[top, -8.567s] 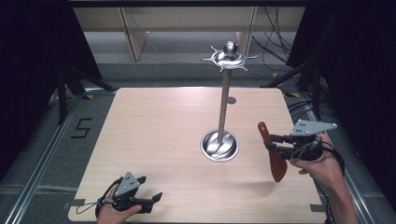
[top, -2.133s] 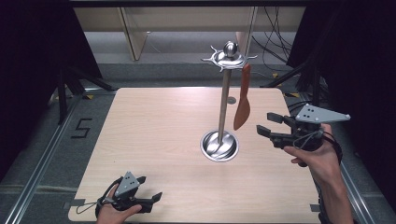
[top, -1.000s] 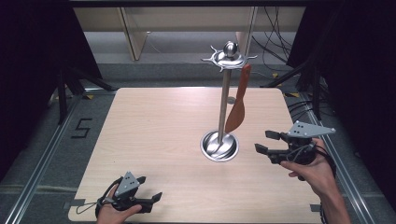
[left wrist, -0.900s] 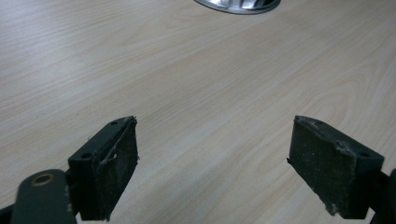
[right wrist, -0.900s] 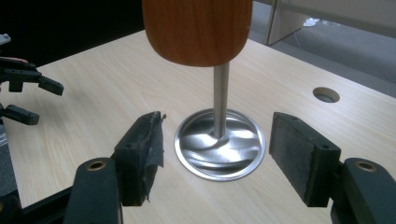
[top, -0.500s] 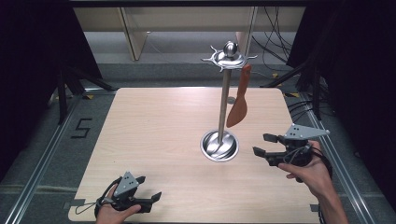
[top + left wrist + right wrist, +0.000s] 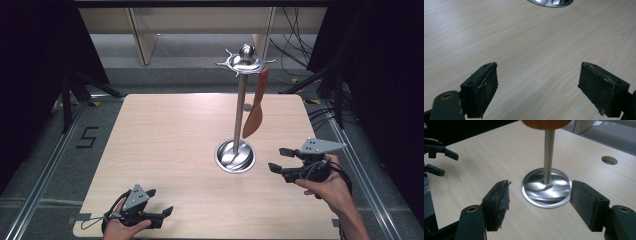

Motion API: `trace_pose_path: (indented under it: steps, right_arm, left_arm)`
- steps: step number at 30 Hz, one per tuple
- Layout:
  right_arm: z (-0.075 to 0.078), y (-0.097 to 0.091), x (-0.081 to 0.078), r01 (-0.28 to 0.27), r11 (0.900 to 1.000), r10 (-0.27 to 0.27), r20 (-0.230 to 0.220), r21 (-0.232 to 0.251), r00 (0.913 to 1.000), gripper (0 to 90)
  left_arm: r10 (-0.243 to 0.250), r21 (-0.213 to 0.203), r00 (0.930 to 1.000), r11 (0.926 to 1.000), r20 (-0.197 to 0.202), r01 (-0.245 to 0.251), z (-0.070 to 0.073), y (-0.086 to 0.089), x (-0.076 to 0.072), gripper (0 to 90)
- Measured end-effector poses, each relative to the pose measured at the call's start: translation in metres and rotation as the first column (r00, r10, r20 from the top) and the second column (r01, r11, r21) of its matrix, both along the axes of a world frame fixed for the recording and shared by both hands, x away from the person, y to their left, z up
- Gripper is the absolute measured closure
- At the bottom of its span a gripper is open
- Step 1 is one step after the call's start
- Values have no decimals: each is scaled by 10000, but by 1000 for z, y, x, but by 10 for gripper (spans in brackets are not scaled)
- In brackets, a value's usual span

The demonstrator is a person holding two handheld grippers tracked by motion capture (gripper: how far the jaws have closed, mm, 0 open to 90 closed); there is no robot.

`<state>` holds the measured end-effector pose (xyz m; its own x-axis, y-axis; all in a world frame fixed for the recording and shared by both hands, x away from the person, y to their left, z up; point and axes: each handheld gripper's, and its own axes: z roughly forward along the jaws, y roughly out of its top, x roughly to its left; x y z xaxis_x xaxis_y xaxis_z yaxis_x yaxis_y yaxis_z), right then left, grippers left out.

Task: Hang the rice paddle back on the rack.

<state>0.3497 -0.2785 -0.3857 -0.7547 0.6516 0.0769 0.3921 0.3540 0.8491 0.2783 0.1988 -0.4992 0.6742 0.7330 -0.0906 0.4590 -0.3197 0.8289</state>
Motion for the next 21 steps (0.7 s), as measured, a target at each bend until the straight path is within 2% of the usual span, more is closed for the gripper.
trace_pose_path:
  steps: [1,2,3,4,5,7,8,10,11,12,13,14,15,16,17,18,19,20,21]
  right_arm:
    - [-2,1,-1,123,9999,-123,-5,114,9999,326]
    - [-4,0,1,-2,10000,2,193,-14,9998,325]
    - [-3,-1,1,-162,9997,163,57,-195,9999,324]
    - [-4,0,-2,52,10000,-53,-214,-23,9998,323]
    - [-6,-1,1,-84,9999,87,198,-137,9998,322]
    - [-7,-1,-2,65,10000,-65,-156,-17,9999,321]
    - [-7,-2,-1,47,10000,-46,-168,72,9998,321]
    - [-9,-3,1,196,9991,-204,228,373,9995,319]
    - [-9,-5,1,92,9997,-97,245,226,9997,319]
    - [-9,-5,-1,214,9993,-215,47,290,9998,319]
    - [-11,-5,0,216,9992,-220,129,334,9997,318]
    - [-11,-5,-2,205,9993,-204,-54,300,9998,318]
    - [-12,-5,-2,213,9991,-214,29,361,9998,317]
    - [-14,-6,-3,213,9994,-211,-77,286,9997,316]
    - [-15,-7,-2,131,9996,-134,119,242,9998,315]
    - [-16,-7,-4,163,9996,-157,-271,213,9995,313]
    - [-17,-9,-2,92,9999,-93,81,51,9999,312]
    - [-19,-8,-3,164,9997,-160,-215,187,9996,311]
    - [-21,-9,-4,204,9997,-200,-285,142,9994,310]
  left_arm:
    - [-4,-3,10000,10000,-1,4,0,0,0,149]
    - [0,-3,10000,10000,1,0,0,0,0,149]
    - [-3,0,10000,10000,5,3,0,0,0,149]
    - [-4,-4,10000,10000,3,4,0,0,0,149]
    - [3,-11,10000,10000,3,-3,0,0,0,149]
    - [2,-6,10000,10000,23,-2,0,0,0,149]
    - [-3,-1,10000,10000,28,3,0,0,0,149]
    - [-16,16,10000,10000,38,16,0,1,0,149]
    - [-13,19,10000,10000,38,13,0,1,0,149]
    - [-7,10,10000,10000,33,7,0,0,0,149]
    - [-26,27,10000,10000,14,25,0,0,0,149]
    - [-36,39,10000,10000,0,36,0,0,-1,149]
    - [-32,49,10000,10000,3,32,0,0,0,149]
    - [-47,118,10000,9999,46,46,0,1,0,149]
    - [-51,76,10000,10000,75,50,0,0,1,149]
    - [-47,66,10000,10000,62,46,0,0,1,149]
    - [-30,54,10000,10000,58,29,0,0,1,149]
    - [-12,11,10000,10000,3,12,0,0,0,149]
    - [-7,-14,10000,10000,18,7,0,0,0,149]
